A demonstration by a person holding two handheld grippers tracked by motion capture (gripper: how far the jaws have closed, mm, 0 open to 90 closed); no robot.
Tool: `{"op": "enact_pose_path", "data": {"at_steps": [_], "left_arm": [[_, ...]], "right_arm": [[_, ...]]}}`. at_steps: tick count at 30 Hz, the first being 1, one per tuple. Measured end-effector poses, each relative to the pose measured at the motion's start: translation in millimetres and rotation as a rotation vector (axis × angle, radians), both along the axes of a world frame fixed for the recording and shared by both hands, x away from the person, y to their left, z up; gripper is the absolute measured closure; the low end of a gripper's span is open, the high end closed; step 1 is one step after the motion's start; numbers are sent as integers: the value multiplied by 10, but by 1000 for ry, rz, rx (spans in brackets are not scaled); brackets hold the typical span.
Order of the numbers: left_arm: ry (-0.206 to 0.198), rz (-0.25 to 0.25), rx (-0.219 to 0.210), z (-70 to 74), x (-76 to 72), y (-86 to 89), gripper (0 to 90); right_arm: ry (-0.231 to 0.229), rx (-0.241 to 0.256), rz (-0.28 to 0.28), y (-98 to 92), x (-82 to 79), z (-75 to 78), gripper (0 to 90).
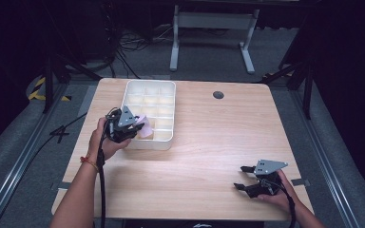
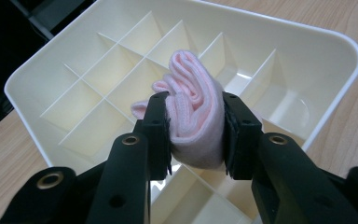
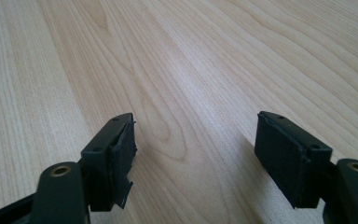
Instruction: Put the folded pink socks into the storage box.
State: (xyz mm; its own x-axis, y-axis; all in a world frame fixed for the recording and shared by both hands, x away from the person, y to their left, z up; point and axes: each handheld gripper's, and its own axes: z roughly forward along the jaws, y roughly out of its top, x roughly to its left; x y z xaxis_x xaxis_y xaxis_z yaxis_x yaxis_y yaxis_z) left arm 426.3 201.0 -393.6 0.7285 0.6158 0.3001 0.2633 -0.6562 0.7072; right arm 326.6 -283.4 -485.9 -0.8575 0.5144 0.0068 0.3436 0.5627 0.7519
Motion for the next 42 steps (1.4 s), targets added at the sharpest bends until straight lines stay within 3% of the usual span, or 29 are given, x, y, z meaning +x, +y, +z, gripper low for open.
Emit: {"op": "enact_pose_path", "data": {"at_steps": [4, 10, 14, 19, 30, 42], "left_arm": [[4, -12, 52, -15, 14, -35, 669], [29, -25, 60, -49, 34, -48, 667], [70, -45, 56, -75, 55, -57, 661], [88, -60, 39, -82, 66, -65, 648], [187, -107, 14, -88, 86, -76, 570], [277, -114, -47, -55, 206, -38, 625]], "right_arm": [[0, 2, 0, -1, 3, 0, 295], [-1, 2, 0, -1, 3, -1, 295], [0, 0, -3, 2, 4, 0, 295], [0, 0, -4, 2, 5, 0, 296], [1, 4, -4, -1, 10, -2, 298], [3, 4, -6, -1, 9, -1, 297]]}}
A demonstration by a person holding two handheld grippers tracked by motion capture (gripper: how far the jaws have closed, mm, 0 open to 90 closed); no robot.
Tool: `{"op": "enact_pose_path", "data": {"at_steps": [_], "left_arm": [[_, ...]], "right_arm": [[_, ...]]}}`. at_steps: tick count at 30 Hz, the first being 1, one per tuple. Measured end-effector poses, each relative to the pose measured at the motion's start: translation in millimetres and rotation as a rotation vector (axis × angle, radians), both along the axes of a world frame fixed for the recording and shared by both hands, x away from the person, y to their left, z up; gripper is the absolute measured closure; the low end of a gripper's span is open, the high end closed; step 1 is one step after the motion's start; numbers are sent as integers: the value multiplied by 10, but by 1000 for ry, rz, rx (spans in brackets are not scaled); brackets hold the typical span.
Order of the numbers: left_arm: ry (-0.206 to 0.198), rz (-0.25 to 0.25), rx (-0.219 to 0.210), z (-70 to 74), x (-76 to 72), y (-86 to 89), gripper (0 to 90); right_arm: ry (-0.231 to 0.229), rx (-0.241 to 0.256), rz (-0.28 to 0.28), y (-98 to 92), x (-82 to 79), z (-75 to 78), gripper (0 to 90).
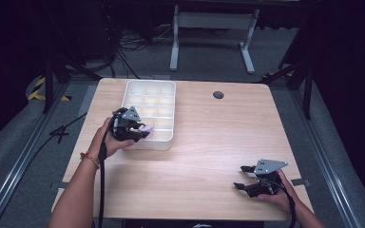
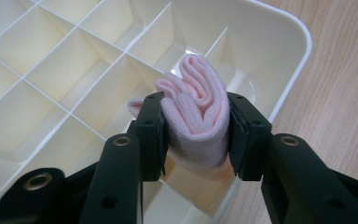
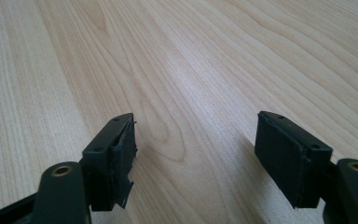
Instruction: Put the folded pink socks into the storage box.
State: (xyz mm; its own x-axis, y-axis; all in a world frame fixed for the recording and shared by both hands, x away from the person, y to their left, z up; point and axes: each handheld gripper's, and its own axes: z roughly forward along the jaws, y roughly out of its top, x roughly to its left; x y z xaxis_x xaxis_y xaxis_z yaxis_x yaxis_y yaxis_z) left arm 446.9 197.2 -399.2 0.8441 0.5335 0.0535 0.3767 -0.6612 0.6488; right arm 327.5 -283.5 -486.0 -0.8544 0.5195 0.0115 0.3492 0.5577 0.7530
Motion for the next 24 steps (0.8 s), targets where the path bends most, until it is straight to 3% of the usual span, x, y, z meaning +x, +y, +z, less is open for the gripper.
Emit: {"op": "enact_pose_path", "data": {"at_steps": [7, 12, 18, 19, 20, 24], "left_arm": [[41, -12, 16, -47, 57, -36, 638], [69, -7, 4, -67, 82, -54, 625], [83, 13, -2, 9, 86, -44, 512], [94, 9, 3, 35, 88, -43, 461], [90, 6, 29, 58, 94, -42, 448], [97, 14, 17, 84, 104, -48, 426]], "right_arm": [[-2, 0, 0, 0, 1, 0, 297], [0, 0, 0, 0, 0, 0, 298], [-3, -1, 0, 1, 1, -1, 297], [-2, 0, 1, 1, 1, 0, 297], [-3, 0, 1, 1, 1, -1, 296], [-1, -1, 2, 0, 1, 0, 294]]}}
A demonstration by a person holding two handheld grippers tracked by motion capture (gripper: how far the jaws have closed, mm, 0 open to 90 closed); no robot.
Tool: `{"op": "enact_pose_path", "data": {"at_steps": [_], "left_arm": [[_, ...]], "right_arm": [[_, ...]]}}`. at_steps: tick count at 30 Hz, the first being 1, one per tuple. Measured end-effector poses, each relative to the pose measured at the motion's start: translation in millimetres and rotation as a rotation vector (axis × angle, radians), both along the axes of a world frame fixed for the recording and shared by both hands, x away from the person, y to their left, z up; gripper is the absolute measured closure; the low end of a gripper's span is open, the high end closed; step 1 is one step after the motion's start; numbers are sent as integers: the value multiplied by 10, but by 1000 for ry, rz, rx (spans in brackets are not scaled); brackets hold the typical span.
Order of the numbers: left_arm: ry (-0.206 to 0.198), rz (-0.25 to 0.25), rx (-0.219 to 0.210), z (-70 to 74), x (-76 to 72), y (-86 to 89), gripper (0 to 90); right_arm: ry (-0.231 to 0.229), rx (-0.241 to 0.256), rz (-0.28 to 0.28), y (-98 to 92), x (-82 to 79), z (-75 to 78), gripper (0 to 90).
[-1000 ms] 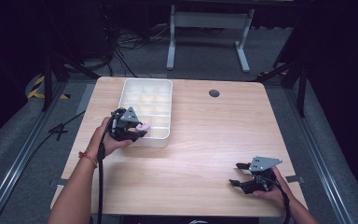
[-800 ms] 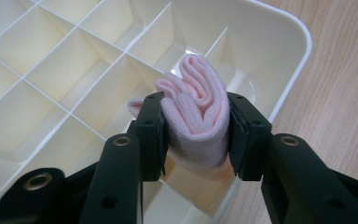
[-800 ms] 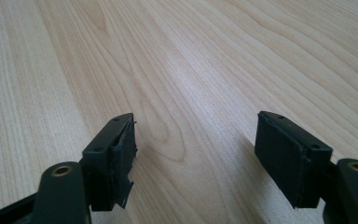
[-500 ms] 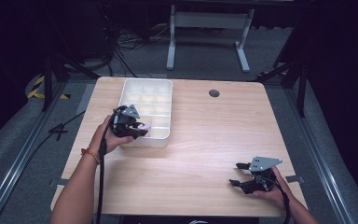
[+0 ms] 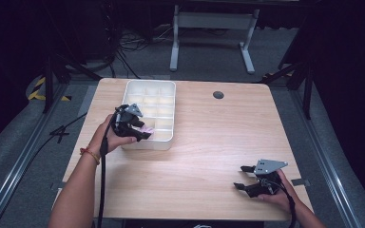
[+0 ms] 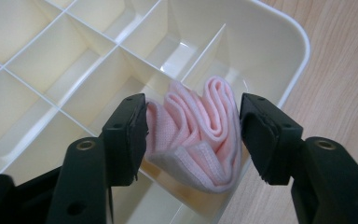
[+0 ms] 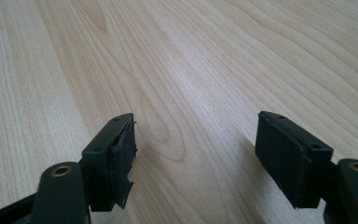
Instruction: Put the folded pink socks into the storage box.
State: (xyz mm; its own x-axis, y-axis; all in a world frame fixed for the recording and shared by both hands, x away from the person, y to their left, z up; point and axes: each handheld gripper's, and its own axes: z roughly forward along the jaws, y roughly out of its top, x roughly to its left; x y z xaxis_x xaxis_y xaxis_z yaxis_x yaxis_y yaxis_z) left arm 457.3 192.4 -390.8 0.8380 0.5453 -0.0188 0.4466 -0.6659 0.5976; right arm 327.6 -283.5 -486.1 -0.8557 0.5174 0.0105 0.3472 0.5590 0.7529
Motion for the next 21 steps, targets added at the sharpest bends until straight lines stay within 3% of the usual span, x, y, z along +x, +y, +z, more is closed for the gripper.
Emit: {"op": "enact_pose_path", "data": {"at_steps": [1, 2, 7, 10, 14, 15, 21], "left_arm": [[12, -10, -19, 8, 11, 3, 426], [28, -15, -19, 6, 10, -4, 541], [38, -18, 32, -13, 42, -48, 706], [47, -20, 74, -15, 61, -68, 734], [69, -39, 100, -20, 71, -94, 749], [81, -47, 124, -33, 81, -121, 752], [107, -57, 176, -125, 125, -228, 759]], "right_arm": [[0, 0, 0, 0, 0, 0, 294], [0, 0, 0, 2, -2, 0, 293], [-1, -1, 0, 0, 0, 0, 295], [0, -1, 0, 3, -3, 0, 294], [0, 0, 0, 2, -3, 0, 294], [0, -1, 0, 3, -3, 0, 293], [0, -2, 0, 3, -3, 0, 293]]}}
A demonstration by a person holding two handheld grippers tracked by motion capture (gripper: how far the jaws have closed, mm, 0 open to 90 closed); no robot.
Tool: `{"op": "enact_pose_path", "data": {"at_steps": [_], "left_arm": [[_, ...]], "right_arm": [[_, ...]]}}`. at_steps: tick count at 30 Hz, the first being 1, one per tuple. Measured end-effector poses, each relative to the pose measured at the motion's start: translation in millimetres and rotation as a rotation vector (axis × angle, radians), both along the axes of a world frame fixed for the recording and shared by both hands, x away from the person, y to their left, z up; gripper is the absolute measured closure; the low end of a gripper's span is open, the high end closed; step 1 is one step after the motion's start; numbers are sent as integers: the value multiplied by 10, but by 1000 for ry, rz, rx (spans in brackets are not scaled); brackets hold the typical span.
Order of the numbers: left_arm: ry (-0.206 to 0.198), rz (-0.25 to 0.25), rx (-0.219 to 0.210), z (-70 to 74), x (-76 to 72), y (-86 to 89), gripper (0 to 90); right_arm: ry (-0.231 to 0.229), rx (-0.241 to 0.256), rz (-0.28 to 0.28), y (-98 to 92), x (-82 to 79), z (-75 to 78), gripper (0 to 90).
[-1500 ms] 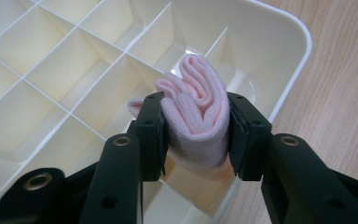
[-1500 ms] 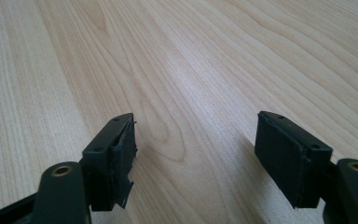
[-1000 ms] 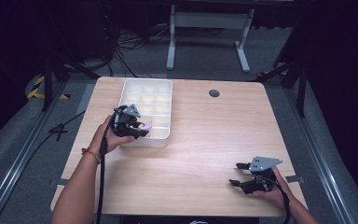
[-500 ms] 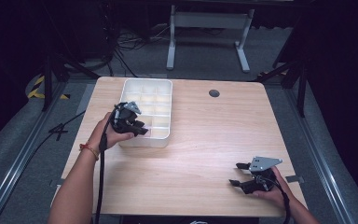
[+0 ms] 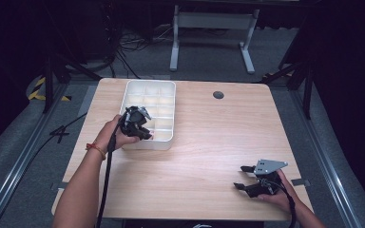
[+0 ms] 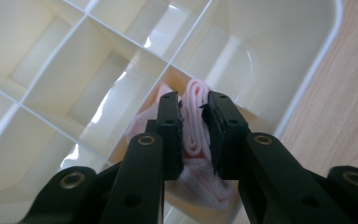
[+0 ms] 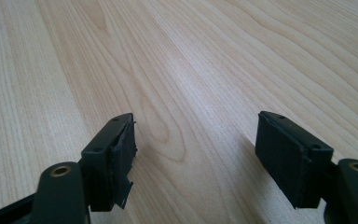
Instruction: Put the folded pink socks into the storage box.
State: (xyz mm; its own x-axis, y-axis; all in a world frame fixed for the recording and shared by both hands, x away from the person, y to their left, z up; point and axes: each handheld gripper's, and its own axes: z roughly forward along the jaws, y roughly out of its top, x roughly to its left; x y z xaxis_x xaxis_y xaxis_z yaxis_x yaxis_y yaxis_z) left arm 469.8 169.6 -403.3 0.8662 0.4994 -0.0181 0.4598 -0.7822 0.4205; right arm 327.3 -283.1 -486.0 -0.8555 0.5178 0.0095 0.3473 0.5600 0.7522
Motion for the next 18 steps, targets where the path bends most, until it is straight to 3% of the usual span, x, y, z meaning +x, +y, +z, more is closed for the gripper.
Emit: {"op": "enact_pose_path", "data": {"at_steps": [7, 11, 18], "left_arm": [[17, 7, 17, -8, 38, -45, 761], [13, -8, 63, -49, 49, -84, 763], [24, -13, 85, -68, 52, -108, 771]], "right_arm": [[-1, 0, 0, 0, 1, 0, 293], [-1, -1, 0, 0, -1, 0, 293], [-1, -2, 0, 0, -1, 0, 292]]}}
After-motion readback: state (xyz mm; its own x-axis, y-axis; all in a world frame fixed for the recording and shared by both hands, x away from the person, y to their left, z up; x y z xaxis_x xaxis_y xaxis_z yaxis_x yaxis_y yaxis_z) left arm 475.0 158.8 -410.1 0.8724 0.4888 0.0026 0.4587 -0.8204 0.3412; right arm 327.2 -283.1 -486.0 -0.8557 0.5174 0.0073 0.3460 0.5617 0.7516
